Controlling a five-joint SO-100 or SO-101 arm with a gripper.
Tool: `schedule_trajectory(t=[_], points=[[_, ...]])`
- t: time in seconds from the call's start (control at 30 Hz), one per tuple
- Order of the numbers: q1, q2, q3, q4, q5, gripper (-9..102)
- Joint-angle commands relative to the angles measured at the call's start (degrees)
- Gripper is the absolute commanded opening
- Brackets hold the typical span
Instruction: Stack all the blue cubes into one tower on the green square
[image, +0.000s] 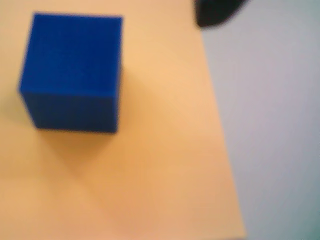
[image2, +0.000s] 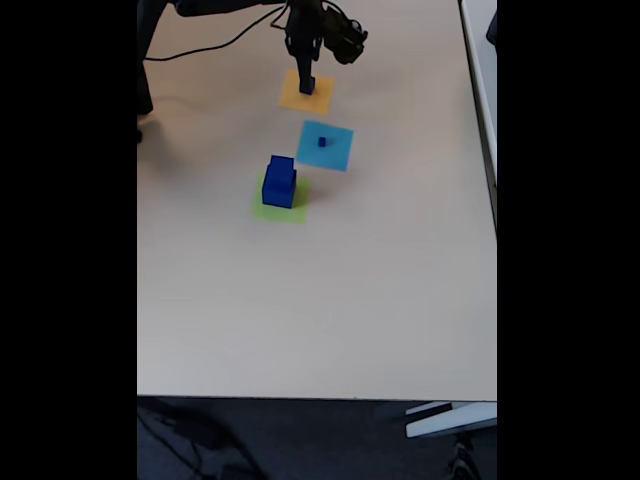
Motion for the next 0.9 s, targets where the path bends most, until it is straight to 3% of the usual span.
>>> schedule_trajectory(t=[0.0, 0.53, 0.87], points=[[-1.3, -0.1, -4.1, 0.4, 1.1, 33], [-0.4, -5.7, -6.2, 1.0, -1.3, 31], [0.4, -8.0, -8.2, 1.2, -2.1, 16]])
